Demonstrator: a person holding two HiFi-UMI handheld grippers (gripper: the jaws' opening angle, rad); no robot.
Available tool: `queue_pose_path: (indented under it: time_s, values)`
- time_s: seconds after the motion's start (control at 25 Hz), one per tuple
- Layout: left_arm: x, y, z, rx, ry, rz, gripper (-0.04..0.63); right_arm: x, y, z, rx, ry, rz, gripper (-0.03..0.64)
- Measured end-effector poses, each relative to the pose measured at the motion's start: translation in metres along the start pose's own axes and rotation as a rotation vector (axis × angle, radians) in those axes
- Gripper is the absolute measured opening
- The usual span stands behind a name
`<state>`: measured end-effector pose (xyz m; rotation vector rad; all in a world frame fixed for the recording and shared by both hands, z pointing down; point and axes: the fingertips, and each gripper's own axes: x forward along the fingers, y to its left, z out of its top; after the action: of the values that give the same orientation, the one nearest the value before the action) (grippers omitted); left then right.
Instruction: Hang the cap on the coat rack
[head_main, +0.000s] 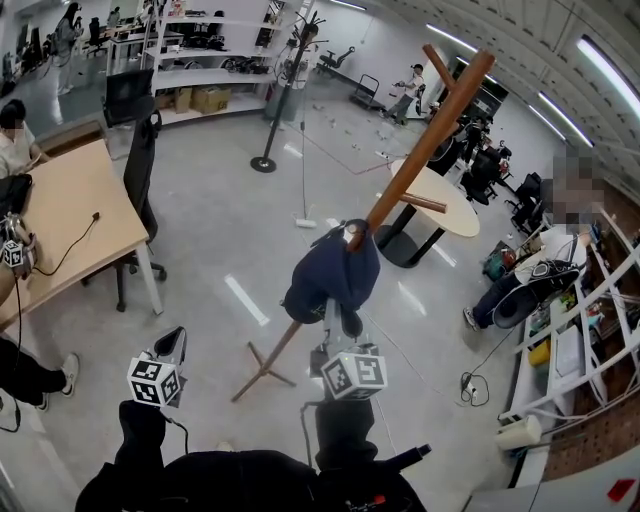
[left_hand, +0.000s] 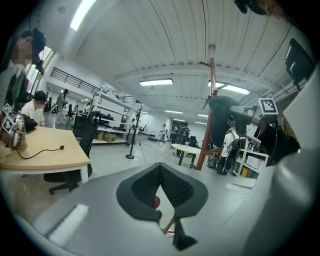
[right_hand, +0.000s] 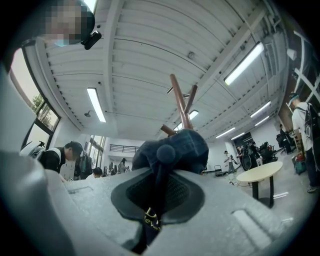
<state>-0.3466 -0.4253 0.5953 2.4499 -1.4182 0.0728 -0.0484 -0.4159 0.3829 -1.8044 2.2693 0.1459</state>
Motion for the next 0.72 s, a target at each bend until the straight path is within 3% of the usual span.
queue_pose_path:
  time_s: [0.72]
  values:
    - [0.002, -0.01, -0.003, 0.009, 0.013, -0.001, 0.002, -0.001, -0.005, -0.011, 0.04, 0.027, -0.001, 0.015]
